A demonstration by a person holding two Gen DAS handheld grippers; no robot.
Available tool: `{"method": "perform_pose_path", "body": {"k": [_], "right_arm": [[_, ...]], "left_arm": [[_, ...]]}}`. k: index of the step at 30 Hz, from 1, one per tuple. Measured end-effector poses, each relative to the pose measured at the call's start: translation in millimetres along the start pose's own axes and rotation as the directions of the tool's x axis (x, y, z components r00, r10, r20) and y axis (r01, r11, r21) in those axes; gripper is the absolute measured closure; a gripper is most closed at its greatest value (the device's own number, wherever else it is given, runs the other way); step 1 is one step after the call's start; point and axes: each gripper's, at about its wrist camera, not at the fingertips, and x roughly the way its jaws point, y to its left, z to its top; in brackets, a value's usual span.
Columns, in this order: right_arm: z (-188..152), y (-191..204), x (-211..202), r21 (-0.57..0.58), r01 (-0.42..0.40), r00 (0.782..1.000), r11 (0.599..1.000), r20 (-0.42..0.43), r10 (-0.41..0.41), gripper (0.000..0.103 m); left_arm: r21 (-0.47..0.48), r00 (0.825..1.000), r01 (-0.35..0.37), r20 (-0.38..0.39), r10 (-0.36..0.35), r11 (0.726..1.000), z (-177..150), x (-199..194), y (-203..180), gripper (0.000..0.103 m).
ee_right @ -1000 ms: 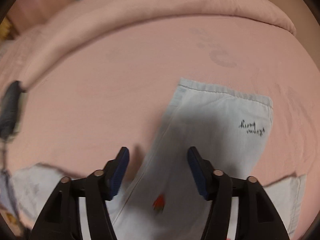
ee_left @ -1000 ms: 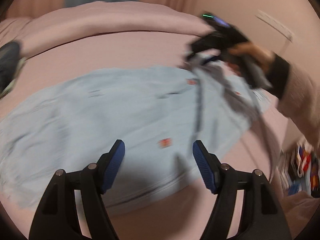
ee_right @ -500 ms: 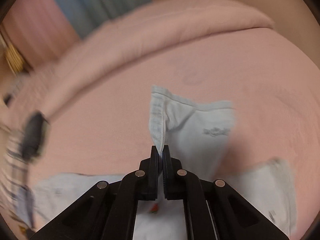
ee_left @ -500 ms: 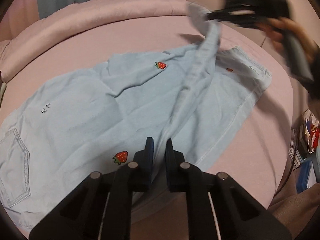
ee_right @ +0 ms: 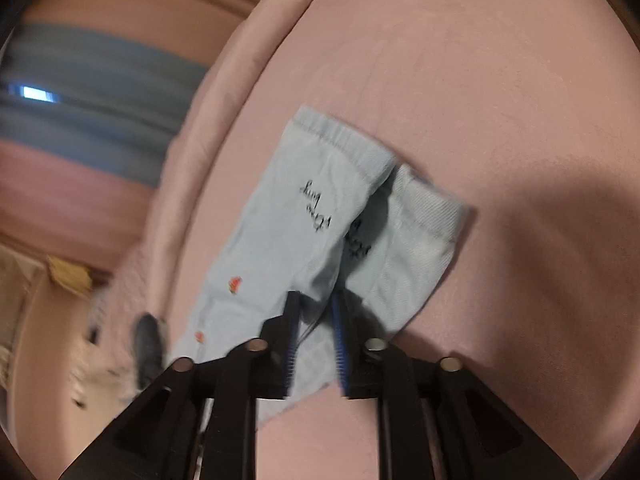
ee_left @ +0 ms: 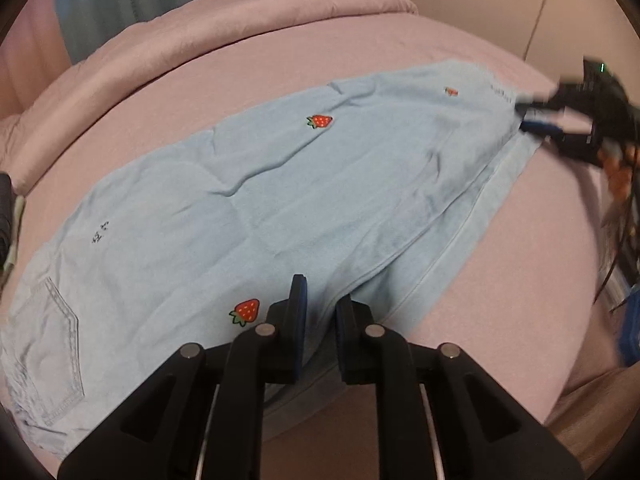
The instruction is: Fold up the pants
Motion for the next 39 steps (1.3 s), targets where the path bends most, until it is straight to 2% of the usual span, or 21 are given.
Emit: {"method": "perform_pose_path", "body": {"k": [1, 2, 4, 6, 7, 8, 9, 10, 16, 22, 24, 25, 26, 27, 29, 31, 33, 35, 36, 38, 39], "right_arm": [[-2.0, 4.2, -1.2, 0.001, -0.006, 1.000, 1.000, 0.021, 0.006, 0.057], [1.5, 5.3, -5.8, 0.000, -0.007, 0.999, 1.000, 0.042, 0.007, 0.053], [6.7, 13.0, -4.3, 0.001, 0.009, 0.997, 1.000, 0.071, -0.009, 0.052], [18.3, 10.7, -3.9, -0.003, 0.053, 0.996, 0.999, 0.072, -0.053, 0.055], [21.2, 13.9, -1.0, -0.011, 0.060, 0.996, 0.998, 0.065, -0.059, 0.073], [24.3, 15.5, 0.8, -0.033, 0.082, 0.995, 0.996, 0.060, -0.080, 0.085], [24.9, 18.1, 1.2, -0.048, 0.097, 0.994, 0.994, 0.057, -0.094, 0.096], [25.4, 19.8, -2.1, -0.062, 0.101, 0.993, 0.993, 0.061, -0.097, 0.097], [18.1, 12.6, -33.5, -0.104, 0.086, 0.993, 0.991, 0.087, -0.077, 0.098], [10.2, -6.5, -19.1, -0.136, 0.212, 0.977, 0.968, 0.050, -0.207, 0.097], [12.0, -3.3, -25.5, -0.141, 0.230, 0.972, 0.963, 0.078, -0.221, 0.086], [13.5, -1.2, -30.1, -0.147, 0.255, 0.965, 0.956, 0.097, -0.243, 0.079], [15.3, 5.7, -37.0, -0.158, 0.295, 0.952, 0.942, 0.137, -0.275, 0.075], [16.1, 12.6, -42.0, -0.169, 0.317, 0.942, 0.933, 0.170, -0.289, 0.067], [14.8, 30.4, -51.1, -0.218, 0.368, 0.917, 0.904, 0.245, -0.315, 0.064], [8.8, 54.9, -47.2, -0.328, 0.351, 0.927, 0.877, 0.251, -0.277, 0.064], [-4.4, 84.0, -24.5, -0.463, 0.260, 0.965, 0.847, 0.157, -0.211, 0.064], [-23.0, 106.9, 1.3, -0.555, 0.162, 0.986, 0.816, 0.059, -0.155, 0.069], [-37.8, 121.5, 18.5, -0.608, 0.117, 0.990, 0.785, 0.011, -0.139, 0.074], [-65.6, 142.8, 44.4, -0.692, 0.068, 0.988, 0.718, -0.051, -0.143, 0.077], [-86.4, 154.5, 59.2, -0.752, 0.035, 0.986, 0.658, -0.083, -0.148, 0.077]], "left_arm": [[0.018, 1.000, -0.011, 0.001, 0.011, 1.000, -2.0, -0.8, -3.7, 0.090], [0.032, 1.000, -0.017, 0.002, 0.017, 0.999, -1.1, 0.5, -4.9, 0.090], [0.043, 1.000, -0.017, 0.002, 0.017, 0.999, -2.9, -0.3, -4.9, 0.093], [0.036, 1.000, -0.005, 0.002, 0.005, 0.999, -3.8, -2.5, -2.3, 0.095], [0.033, 1.000, 0.004, 0.003, -0.004, 0.999, -4.5, -4.1, -0.9, 0.095], [0.031, 1.000, 0.011, 0.007, -0.011, 0.999, -5.3, -6.7, 0.0, 0.096], [0.029, 1.000, 0.019, 0.015, -0.019, 0.999, -7.3, -11.8, 0.8, 0.097], [0.030, 0.999, 0.024, 0.025, -0.025, 0.999, -7.4, -16.7, 1.9, 0.097], [0.082, 0.998, 0.040, 0.054, -0.044, 0.996, -11.7, -32.4, -3.6, 0.097], [0.102, 1.000, 0.002, -0.001, -0.002, 0.995, -18.9, -14.3, -10.1, 0.092], [0.088, 1.000, -0.014, -0.010, 0.015, 0.996, -18.1, -19.7, -8.0, 0.081], [0.082, 1.000, -0.021, -0.006, 0.022, 0.996, -20.3, -24.9, -5.6, 0.070], [0.074, 1.000, -0.015, 0.003, 0.015, 0.997, -21.1, -31.2, -3.1, 0.056], [0.055, 1.000, 0.010, 0.021, -0.011, 0.998, -23.3, -41.0, 0.3, 0.050], [0.012, 0.995, 0.061, 0.076, -0.062, 0.998, -26.1, -60.2, 8.3, 0.042], [-0.042, 0.990, 0.085, 0.115, -0.080, 0.995, -21.2, -68.5, 18.3, 0.041], [-0.106, 0.989, 0.074, 0.135, -0.060, 0.992, -14.2, -64.9, 26.9, 0.041], [-0.183, 0.990, 0.074, 0.134, -0.050, 0.980, -6.7, -51.8, 36.3, 0.042], [-0.218, 0.990, 0.080, 0.129, -0.052, 0.973, -5.2, -44.7, 39.3, 0.042], [-0.248, 0.995, 0.049, 0.096, -0.026, 0.968, -7.3, -27.5, 40.4, 0.042], [-0.247, 0.997, 0.033, 0.071, -0.016, 0.968, -9.4, -20.0, 39.5, 0.042]]}}
